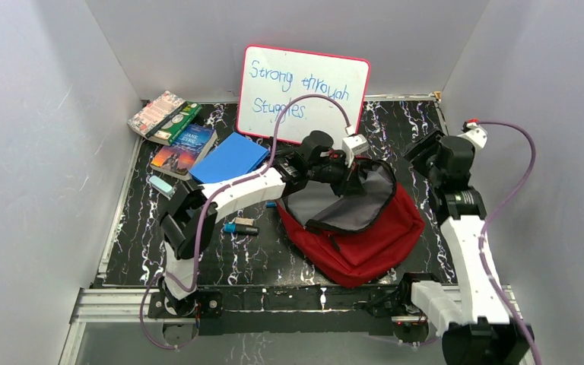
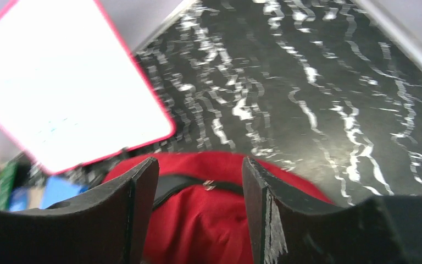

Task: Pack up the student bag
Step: Unzip the student bag at the center of the board, then place the student bag at the center of the board.

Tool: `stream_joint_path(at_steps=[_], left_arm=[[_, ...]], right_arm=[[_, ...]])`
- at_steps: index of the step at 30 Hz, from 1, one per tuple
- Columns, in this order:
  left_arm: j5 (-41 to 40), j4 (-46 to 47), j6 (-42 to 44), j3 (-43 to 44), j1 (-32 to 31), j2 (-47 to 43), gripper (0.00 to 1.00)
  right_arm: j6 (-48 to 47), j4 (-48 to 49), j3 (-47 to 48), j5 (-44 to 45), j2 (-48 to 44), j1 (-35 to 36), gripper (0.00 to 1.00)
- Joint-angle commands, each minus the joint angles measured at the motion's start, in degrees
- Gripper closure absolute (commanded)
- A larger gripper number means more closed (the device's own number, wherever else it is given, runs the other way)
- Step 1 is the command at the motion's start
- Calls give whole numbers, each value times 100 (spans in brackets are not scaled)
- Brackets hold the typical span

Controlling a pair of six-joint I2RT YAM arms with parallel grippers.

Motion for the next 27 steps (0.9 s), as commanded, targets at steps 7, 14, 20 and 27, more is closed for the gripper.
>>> stream_joint_path(at_steps=[7, 14, 20, 27], left_arm=[[182, -79, 183, 275, -64, 160, 100], [171, -21, 227, 166, -64, 60, 100], [246, 12, 281, 144, -64, 43, 100], [416, 205, 332, -42, -64, -90, 100]], right_arm=[[233, -359, -611, -2699, -1824, -13, 30], [52, -946, -922, -2785, -1657, -13, 22], [-169, -865, -1223, -3151, -1359, -13, 19], [-327, -491, -1550, -2944, -1307, -13, 17]])
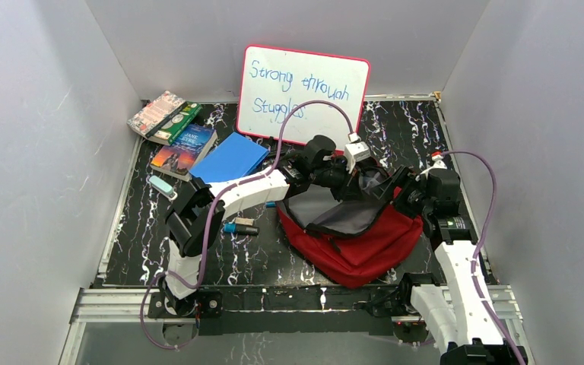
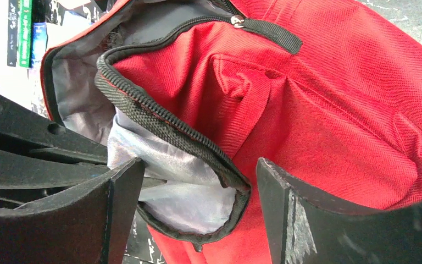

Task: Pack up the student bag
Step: Place the student bag at the center of the board.

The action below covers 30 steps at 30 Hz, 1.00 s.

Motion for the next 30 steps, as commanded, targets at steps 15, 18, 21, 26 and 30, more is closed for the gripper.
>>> stream_joint_path(at_steps=[15, 18, 21, 26, 30], left_arm=[[-1086, -349, -51, 162, 885, -1053, 50], [-1869, -674, 606, 95, 1118, -1448, 43], [-2556, -1293, 1561, -12, 1172, -1622, 42], [-2968, -1714, 2360, -380, 1181, -1747, 41], [-2762, -1729, 2699, -719, 1178, -1858, 41]], right_arm=[[27, 1002, -191, -61, -423, -13, 100], [15, 928, -166, -51, -410, -13, 100], [54, 980, -192, -141, -381, -13, 100], [49, 1015, -174, -213, -291, -13, 100], [10, 964, -145, -204, -260, -9, 100]])
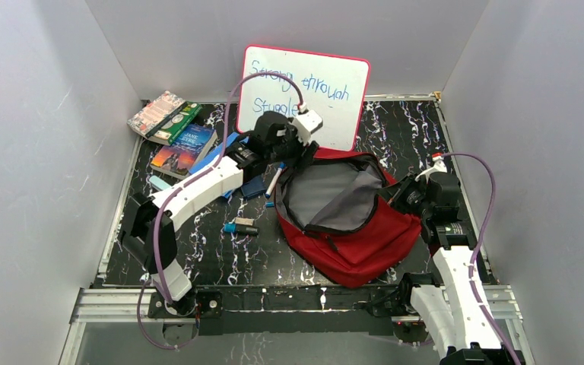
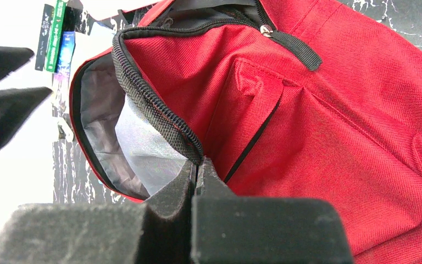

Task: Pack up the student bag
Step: Place the student bag at the center of the board.

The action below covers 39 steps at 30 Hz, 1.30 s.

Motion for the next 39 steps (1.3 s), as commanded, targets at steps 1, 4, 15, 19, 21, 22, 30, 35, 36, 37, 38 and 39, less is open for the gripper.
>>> stream_joint_path(at_steps=[1, 4, 15, 19, 21, 22, 30, 35, 36, 37, 38, 39], left_arm=[[-159, -407, 778, -413, -43, -155, 41], [-616, -427, 1031, -504, -44, -13, 41], [-1862, -720, 1329, 204, -29, 975, 89], [-1922, -909, 956, 713, -33, 945, 100], [-1890, -1074, 639, 1093, -36, 846, 100], [-1890, -1128, 457, 1315, -30, 781, 100], [-1344, -1576, -873, 2718, -59, 429, 100], [-1257, -1855, -1515, 2902, -66, 372, 100], [-1266, -1850, -1615, 2865, -64, 339, 100], [-1249, -1851, -1735, 2815, -69, 315, 100], [-1165, -1855, -1841, 2761, -77, 295, 100], [-1071, -1850, -1930, 2720, -84, 277, 100]], right_arm=[[-92, 168, 290, -15, -15, -13, 100], [-77, 164, 299, -26, -28, -13, 100], [-100, 26, 984, 108, 147, -9, 100], [-96, -94, 1594, 375, 345, -13, 100], [-90, -256, 2058, 695, 471, -13, 100], [-98, -352, 2258, 889, 515, -13, 100], [-497, -200, 3164, 2655, 670, -13, 100], [-949, -112, 3466, 3220, 983, -13, 100], [-1044, -73, 3506, 3378, 1023, -13, 100], [-1127, -23, 3533, 3518, 1063, -13, 100], [-1209, 69, 3545, 3710, 1088, -13, 100], [-1289, 148, 3557, 3846, 1114, -13, 100]])
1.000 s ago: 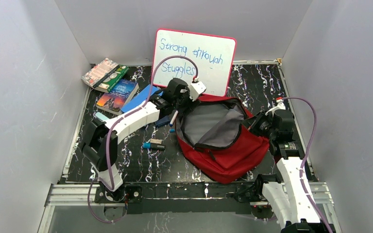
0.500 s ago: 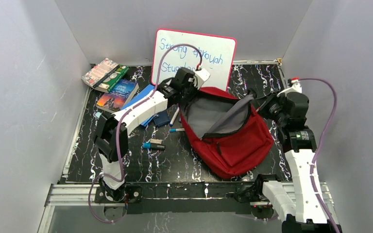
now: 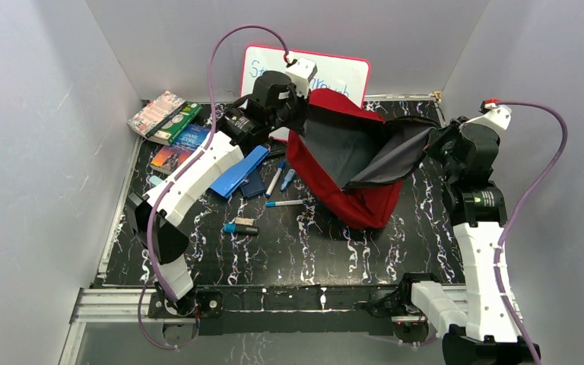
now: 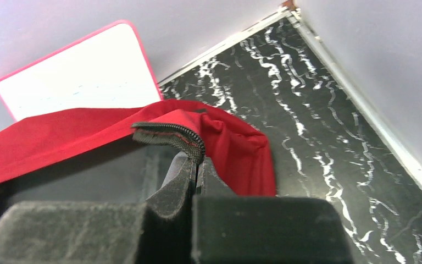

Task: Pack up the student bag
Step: Place the student bag at the center of the board.

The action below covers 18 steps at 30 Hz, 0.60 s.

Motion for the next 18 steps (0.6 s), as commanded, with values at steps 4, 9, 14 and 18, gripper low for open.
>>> stream_joint_path(at_steps=[4, 9, 14, 18], left_arm=[[383, -126, -943, -185, -208, -319, 100], [271, -32, -1196, -706, -725, -438, 100], [-365, 414, -1710, -2129, -856, -969, 100], [-936, 1172, -2051, -3496, -856, -1547, 100]], right_arm=[[-811, 945, 389, 1368, 111, -18, 100], [-970, 1160, 490, 992, 230, -18, 100], [-974, 1213, 290, -263, 351, -18, 100], [-956, 1230, -93, -1279, 472, -13, 100]])
